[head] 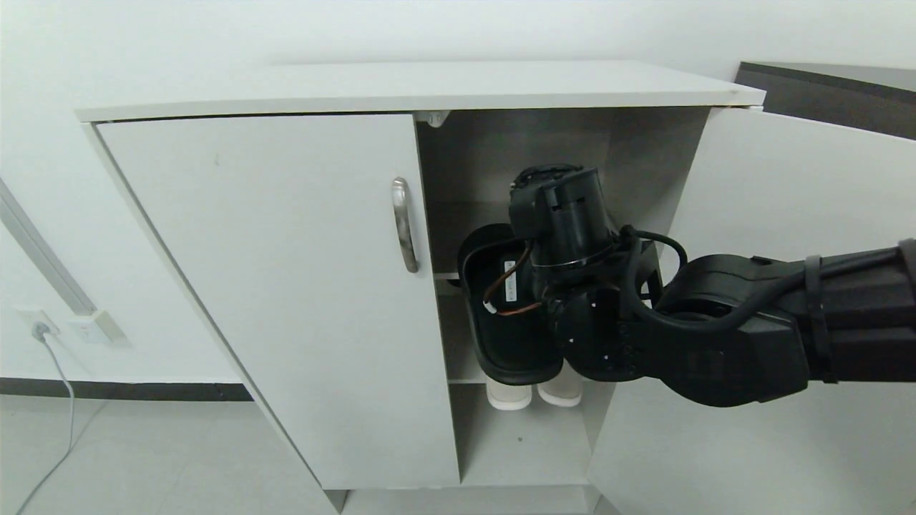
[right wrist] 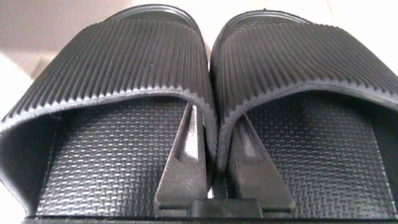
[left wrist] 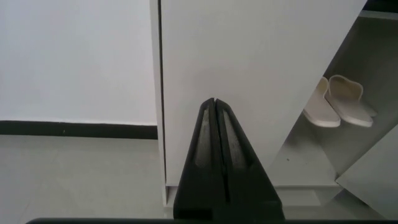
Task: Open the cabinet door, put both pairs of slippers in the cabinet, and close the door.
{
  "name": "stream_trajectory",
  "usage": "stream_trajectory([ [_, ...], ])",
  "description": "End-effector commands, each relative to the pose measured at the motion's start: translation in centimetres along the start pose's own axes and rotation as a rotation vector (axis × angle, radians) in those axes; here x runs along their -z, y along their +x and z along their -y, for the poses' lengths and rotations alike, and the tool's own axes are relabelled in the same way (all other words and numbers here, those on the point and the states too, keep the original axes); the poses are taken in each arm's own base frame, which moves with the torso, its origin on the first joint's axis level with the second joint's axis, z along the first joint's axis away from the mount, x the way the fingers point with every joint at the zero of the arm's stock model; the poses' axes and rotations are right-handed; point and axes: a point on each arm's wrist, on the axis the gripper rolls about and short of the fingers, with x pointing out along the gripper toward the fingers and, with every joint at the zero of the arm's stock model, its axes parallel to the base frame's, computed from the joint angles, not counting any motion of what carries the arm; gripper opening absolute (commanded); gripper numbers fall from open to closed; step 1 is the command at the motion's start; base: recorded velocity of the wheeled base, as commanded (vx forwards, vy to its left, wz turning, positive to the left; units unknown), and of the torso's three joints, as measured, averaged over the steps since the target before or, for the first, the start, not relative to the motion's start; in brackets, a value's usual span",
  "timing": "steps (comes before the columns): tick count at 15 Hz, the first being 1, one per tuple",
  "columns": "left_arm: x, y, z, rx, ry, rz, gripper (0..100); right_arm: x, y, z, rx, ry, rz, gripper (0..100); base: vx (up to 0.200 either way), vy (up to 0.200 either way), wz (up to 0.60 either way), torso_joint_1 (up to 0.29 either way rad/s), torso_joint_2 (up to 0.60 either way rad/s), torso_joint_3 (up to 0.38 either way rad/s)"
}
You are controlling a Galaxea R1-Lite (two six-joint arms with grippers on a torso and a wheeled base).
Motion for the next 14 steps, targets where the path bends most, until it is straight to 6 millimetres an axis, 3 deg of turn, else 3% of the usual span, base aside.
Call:
stream_trajectory([
  [1,0.0,0.0,0.0,-0.001,-0.001,0.000,0,0.2,0.4,0.2,0.010,0.002,-0.006,0,0.200,0.000,0.00,0.007,0.00,0.007],
  [2,0.0,0.0,0.0,-0.001,-0.001,0.001,0,0.5,0.6,0.2,0.011,0.006,-0.009,0,0.200,0.000,0.00,0.002,0.00,0.002],
  [9,0.0,0.0,0.0,-0.001,-0.002,0.001,0,2.0,2.8,-0.3,0.025,0.010,-0.014,0,0.000,0.000,0.00,0.000,0.00,0.000],
  [14,0.0,0.0,0.0,-0.001,-0.002,0.001,0,1.5,5.2,0.0,0.021,0.029,-0.010,0,0.000,0.000,0.00,0.000,0.00,0.000],
])
